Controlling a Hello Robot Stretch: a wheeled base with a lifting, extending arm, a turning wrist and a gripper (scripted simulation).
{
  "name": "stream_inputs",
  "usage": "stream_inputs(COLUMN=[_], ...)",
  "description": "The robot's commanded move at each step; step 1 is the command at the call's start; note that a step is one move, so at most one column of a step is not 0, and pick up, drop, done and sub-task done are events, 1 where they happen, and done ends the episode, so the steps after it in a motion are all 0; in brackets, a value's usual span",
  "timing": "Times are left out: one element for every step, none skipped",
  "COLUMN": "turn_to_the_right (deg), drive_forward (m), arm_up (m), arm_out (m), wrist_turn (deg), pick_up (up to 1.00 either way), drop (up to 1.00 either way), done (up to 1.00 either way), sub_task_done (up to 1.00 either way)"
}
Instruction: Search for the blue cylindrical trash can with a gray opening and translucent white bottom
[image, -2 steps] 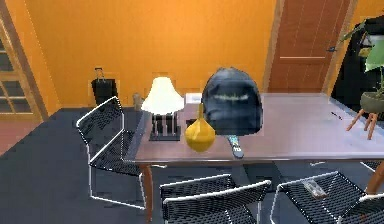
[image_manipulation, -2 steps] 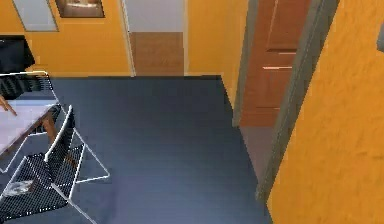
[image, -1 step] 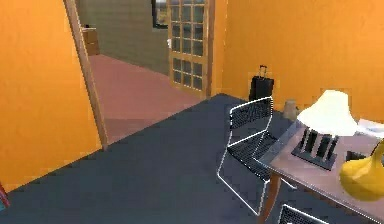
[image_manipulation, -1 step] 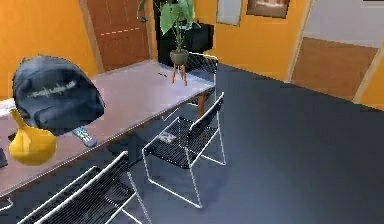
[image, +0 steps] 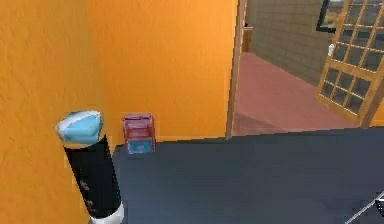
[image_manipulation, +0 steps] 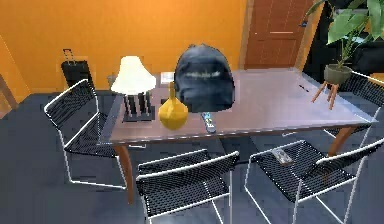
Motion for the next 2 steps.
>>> stream_inputs(turn_to_the_right=[0.0,-39.0], drive_forward=[0.3,0.0], arm_up=[0.0,0.0], arm_out=[0.0,0.0], wrist_turn=[0.0,0.0], pick_up=[0.0,0.0], drop=[0.0,0.0], done=[0.0,0.0], sub_task_done=[0.0,0.0])
